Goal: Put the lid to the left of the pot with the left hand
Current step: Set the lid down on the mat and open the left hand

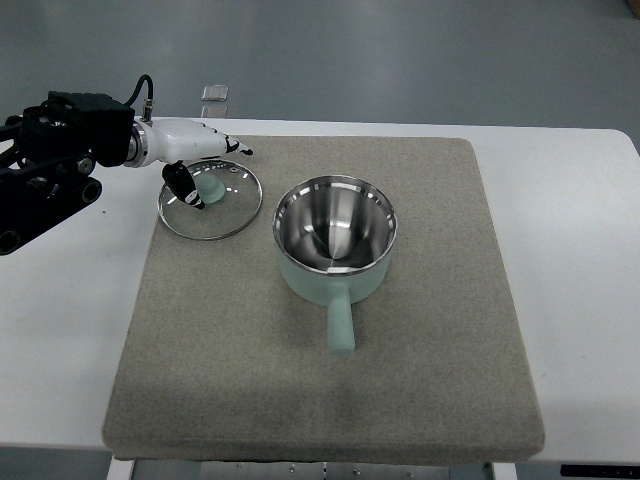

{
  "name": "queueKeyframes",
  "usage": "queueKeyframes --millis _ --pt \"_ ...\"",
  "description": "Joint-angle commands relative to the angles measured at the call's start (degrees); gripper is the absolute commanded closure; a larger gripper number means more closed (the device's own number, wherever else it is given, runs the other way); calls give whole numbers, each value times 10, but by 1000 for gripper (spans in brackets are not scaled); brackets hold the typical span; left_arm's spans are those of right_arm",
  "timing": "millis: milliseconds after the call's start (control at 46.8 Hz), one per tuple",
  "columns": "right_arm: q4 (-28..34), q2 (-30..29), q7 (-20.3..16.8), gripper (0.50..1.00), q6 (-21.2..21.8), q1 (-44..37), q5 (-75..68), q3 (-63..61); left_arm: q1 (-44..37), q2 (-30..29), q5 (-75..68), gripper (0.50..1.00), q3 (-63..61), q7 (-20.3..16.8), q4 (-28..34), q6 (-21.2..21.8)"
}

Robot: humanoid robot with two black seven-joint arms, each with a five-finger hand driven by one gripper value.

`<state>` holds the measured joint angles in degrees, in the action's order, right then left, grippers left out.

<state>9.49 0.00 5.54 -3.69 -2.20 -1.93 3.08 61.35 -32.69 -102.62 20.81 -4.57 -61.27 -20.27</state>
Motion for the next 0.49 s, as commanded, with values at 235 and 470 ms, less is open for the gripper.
queueKeyframes --millis 235,470 --pt "0 0 0 579 0 0 0 0 -1 -7 255 506 3 0 21 23" --pt "0 0 0 579 0 0 0 0 -1 -7 488 506 3 -1 73 49"
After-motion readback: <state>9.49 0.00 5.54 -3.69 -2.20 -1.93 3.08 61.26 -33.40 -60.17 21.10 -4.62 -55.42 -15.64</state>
